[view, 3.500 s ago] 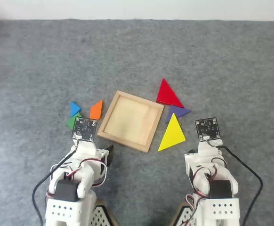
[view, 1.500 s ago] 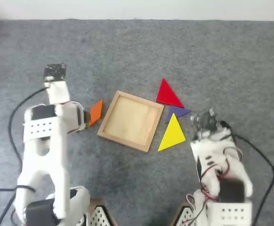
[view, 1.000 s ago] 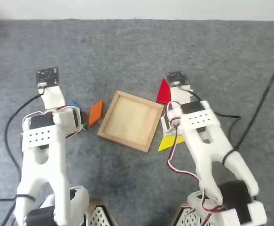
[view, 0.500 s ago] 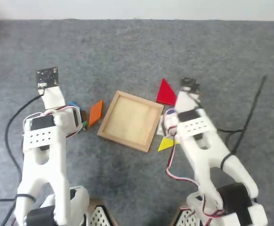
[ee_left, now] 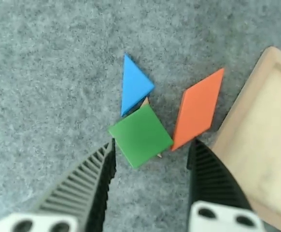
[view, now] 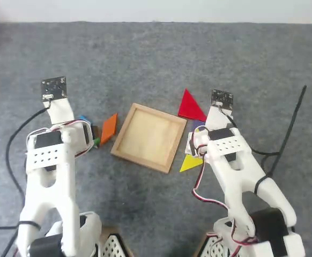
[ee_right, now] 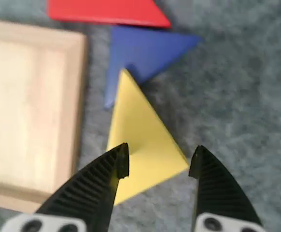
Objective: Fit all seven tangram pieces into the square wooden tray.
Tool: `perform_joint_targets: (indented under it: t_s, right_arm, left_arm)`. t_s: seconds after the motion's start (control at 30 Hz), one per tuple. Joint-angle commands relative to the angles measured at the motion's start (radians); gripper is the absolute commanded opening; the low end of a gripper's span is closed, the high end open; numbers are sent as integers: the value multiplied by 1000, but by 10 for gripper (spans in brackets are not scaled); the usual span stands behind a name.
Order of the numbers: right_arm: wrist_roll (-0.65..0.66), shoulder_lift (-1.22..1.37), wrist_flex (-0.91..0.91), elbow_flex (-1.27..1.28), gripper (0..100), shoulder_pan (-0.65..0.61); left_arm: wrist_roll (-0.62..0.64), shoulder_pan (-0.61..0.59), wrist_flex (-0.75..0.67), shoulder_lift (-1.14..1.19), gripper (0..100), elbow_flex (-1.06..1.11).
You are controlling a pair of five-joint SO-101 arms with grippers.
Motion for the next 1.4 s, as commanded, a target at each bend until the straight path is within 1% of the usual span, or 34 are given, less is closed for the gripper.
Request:
perform_joint_targets:
  t_s: [0.0, 0.1, 0.27, 0.33, 0.4, 0.5, 0.67, 0.8, 0.93, 1.03, 1.1, 1.23, 1.37]
  right_arm:
    - [40, -44, 22, -8, 213, 7]
    - [40, -12, 22, -11, 236, -27]
    - [34, 53, 25, -49, 391, -125]
    - [34, 79, 22, -61, 414, -124]
    - [25, 102, 22, -77, 396, -104]
    - [-25, 127, 22, -103, 344, -76]
    - [-31, 130, 22, -126, 292, -110]
    - [-29, 119, 31, -137, 292, -134]
    - [-28, 28, 87, -137, 292, -70]
    - [-28, -70, 108, -115, 292, -64]
    - [-28, -111, 84, -87, 292, -91]
    - [-26, -110, -31, -17, 294, -154]
    - [-26, -47, -68, -17, 294, -160]
  left_arm:
    - [5, -5, -18, -38, 239, -2]
    - [6, -3, -18, -38, 239, -4]
    - [6, -2, -18, -38, 239, -4]
    - [6, -2, -18, -38, 239, -2]
    - [5, -2, -18, -38, 239, -2]
    - [5, -2, -20, -38, 239, -5]
    - [5, 0, -43, -38, 238, -2]
    - [5, 0, -46, -38, 238, -2]
    - [5, 0, -46, -38, 238, -2]
    - [5, 2, -48, -38, 238, -2]
    - [5, 2, -48, -38, 238, -2]
    - [5, 2, -48, -38, 237, -2]
    - [5, 2, -46, -38, 237, -2]
